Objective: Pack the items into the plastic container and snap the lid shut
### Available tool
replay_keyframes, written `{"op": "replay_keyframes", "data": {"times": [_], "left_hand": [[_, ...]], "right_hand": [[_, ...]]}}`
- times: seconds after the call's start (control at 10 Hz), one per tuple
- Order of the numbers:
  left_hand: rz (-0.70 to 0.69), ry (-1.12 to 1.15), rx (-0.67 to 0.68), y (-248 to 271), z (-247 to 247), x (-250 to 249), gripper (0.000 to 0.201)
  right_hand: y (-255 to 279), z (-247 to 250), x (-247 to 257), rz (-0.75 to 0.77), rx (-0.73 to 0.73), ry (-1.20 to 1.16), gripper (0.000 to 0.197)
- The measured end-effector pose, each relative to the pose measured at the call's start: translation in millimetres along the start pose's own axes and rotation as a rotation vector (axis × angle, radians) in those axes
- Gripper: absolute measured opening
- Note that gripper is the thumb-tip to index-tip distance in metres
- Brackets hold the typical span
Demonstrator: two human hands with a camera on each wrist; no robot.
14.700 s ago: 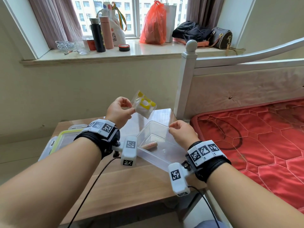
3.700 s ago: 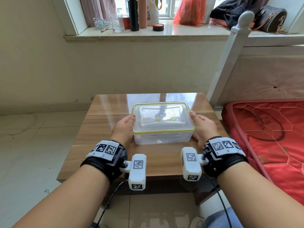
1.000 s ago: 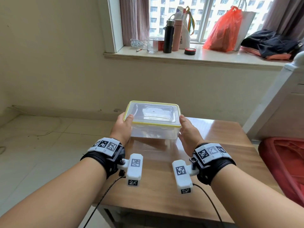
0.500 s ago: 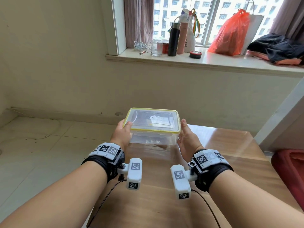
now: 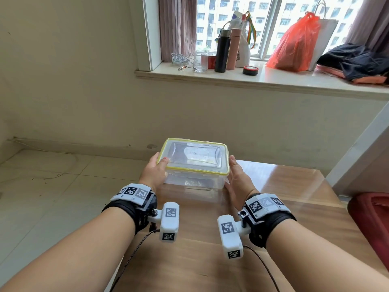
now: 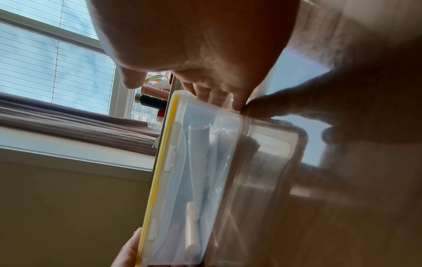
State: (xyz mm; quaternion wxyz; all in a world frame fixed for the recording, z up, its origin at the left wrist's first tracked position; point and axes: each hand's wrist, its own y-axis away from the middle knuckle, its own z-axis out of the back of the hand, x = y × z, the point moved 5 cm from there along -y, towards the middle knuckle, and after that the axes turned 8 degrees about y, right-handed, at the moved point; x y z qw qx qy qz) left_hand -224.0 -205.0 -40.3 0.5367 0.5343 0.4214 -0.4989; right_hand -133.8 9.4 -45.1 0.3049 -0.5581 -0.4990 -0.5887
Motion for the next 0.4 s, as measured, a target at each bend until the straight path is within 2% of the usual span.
{"op": "replay_keyframes", "data": {"times": [0.1,0.2,0.3,0.4], "left_hand": [[0.019,0.055,-0.022,3,1,-2,0.061],[-0.007,0.065,-0.04,6,2,-8,0.061],[-0.036,0.055,-0.049,8,4,-13,0.062],[-0.085,0.077,-0.074,12,8,-22,0.073]], "right_hand": [[4,1,6,0.0,-0.019,0.039,0.065],[9,3,16,0.018,-0.038,0.053,0.06],[15,7,22,0.027,-0.042,0.083,0.066],[20,15,32,0.062,-0.073,0.083,0.066]]}}
